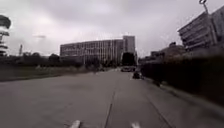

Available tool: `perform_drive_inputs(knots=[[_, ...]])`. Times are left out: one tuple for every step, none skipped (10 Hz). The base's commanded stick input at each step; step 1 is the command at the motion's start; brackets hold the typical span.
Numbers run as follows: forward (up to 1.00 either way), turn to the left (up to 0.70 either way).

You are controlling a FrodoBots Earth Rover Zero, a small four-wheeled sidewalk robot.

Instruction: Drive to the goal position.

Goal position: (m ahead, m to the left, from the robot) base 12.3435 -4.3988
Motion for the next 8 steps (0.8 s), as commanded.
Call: perform_drive_inputs(knots=[[0.7,0.0],[0.7,0.0],[0.7,0.0],[0.7,0.0],[0.7,0.0],[0.7,0.0],[0.7,0.0],[0.7,0.0]])
